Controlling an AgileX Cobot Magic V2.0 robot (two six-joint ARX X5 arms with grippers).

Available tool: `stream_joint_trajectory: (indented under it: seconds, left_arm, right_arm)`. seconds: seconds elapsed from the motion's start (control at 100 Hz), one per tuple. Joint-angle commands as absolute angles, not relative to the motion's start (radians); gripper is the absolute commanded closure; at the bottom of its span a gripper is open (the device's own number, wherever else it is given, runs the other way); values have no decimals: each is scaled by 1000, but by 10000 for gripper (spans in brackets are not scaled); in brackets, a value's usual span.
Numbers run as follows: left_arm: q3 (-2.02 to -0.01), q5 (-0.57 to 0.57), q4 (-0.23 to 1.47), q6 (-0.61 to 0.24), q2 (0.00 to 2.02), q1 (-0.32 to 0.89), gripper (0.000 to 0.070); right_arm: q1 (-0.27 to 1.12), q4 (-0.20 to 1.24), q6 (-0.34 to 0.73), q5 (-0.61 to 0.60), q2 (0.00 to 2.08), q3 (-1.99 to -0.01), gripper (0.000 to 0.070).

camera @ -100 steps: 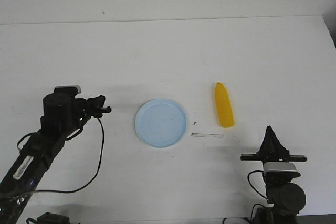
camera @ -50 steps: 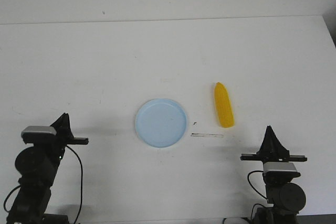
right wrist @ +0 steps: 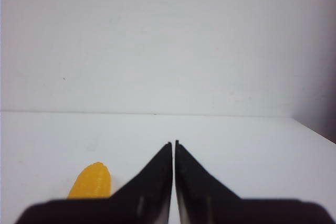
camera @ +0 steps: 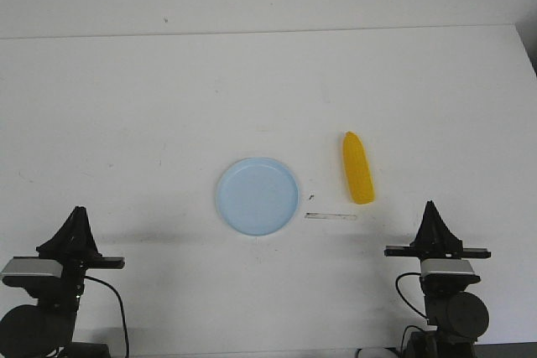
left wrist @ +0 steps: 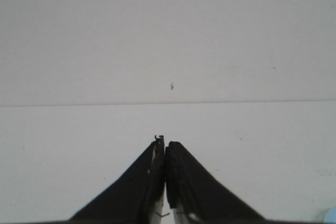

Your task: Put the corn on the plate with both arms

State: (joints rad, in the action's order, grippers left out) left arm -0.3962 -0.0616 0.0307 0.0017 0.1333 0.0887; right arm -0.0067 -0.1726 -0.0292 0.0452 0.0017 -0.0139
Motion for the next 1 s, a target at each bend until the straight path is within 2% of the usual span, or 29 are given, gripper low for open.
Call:
stream_joint_trajectory:
  seconds: [0.0, 0.42, 0.72, 0.82, 0.99]
  left_arm:
    - [-403, -65, 25, 11, 117, 88, 699]
    - [-403, -64, 35, 11, 91, 88, 699]
    - [-403, -64, 35, 11, 91, 88, 699]
    - [-403, -64, 35, 11, 91, 88, 699]
    - [-403, -64, 35, 11, 91, 88, 699]
  right_arm:
    - [-6, -183, -23, 46, 1, -13, 689]
    - [-6, -183, -23, 46, 1, -13, 690]
    - [-6, -244, -27, 57, 1, -13, 690]
    - [-6, -245, 20, 60, 1, -16, 690]
    - [-3, -114, 19, 46, 27, -118, 692]
